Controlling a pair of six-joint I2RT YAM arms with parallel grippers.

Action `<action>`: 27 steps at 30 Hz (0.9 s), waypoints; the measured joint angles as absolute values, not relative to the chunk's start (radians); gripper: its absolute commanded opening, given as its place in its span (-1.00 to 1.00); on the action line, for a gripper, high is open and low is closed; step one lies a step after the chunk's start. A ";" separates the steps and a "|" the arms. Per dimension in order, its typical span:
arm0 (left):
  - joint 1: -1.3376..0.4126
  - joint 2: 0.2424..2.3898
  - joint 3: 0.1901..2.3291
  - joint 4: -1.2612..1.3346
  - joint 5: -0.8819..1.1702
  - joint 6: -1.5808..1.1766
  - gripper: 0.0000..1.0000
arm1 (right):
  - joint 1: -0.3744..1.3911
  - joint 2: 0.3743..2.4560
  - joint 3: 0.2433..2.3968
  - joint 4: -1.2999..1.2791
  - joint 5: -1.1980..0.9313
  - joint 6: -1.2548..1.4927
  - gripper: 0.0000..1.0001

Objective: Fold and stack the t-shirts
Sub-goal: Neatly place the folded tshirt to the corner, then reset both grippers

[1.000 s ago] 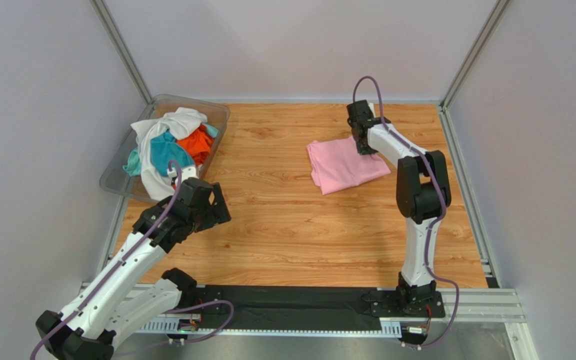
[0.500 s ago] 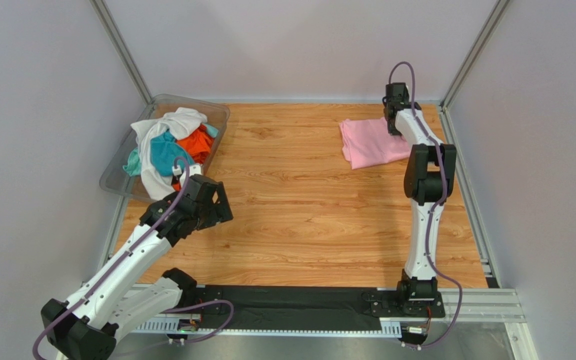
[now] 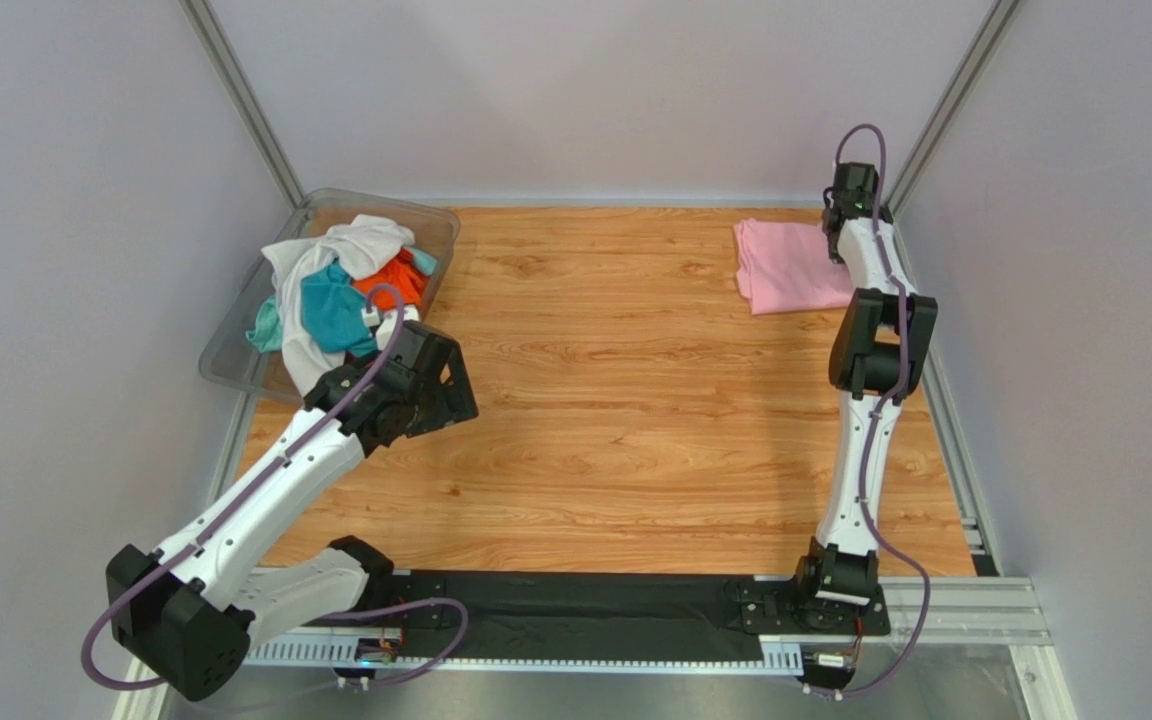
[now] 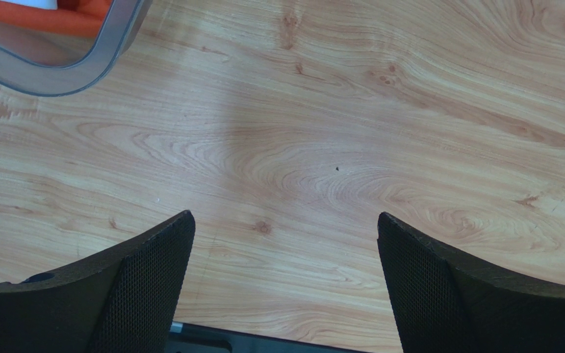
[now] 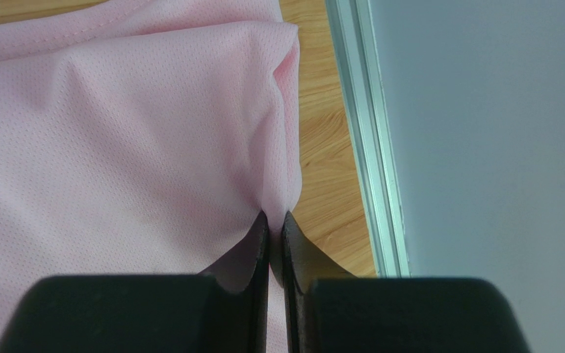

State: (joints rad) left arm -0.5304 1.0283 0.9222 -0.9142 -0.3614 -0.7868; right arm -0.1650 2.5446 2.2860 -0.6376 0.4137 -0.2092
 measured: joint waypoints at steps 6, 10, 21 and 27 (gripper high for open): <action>-0.530 1.069 0.950 -0.914 -0.365 -0.787 1.00 | -0.194 2.568 2.296 -0.606 0.413 -0.245 -0.07; -0.530 1.070 0.965 -0.915 -0.368 -0.786 0.99 | -0.202 2.568 2.305 -0.586 0.421 -0.263 0.66; -0.530 0.972 1.013 -0.968 -0.374 -0.775 0.99 | -0.178 2.315 2.154 -0.587 0.441 -0.222 1.00; -0.530 0.861 1.008 -0.982 -0.364 -0.768 0.99 | -0.112 1.883 1.887 -0.583 0.412 -0.096 1.00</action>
State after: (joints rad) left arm -0.5304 0.8612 1.0084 -0.9825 -0.3641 -0.7681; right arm -0.1116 1.8832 1.8866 -0.5831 0.4122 -0.0956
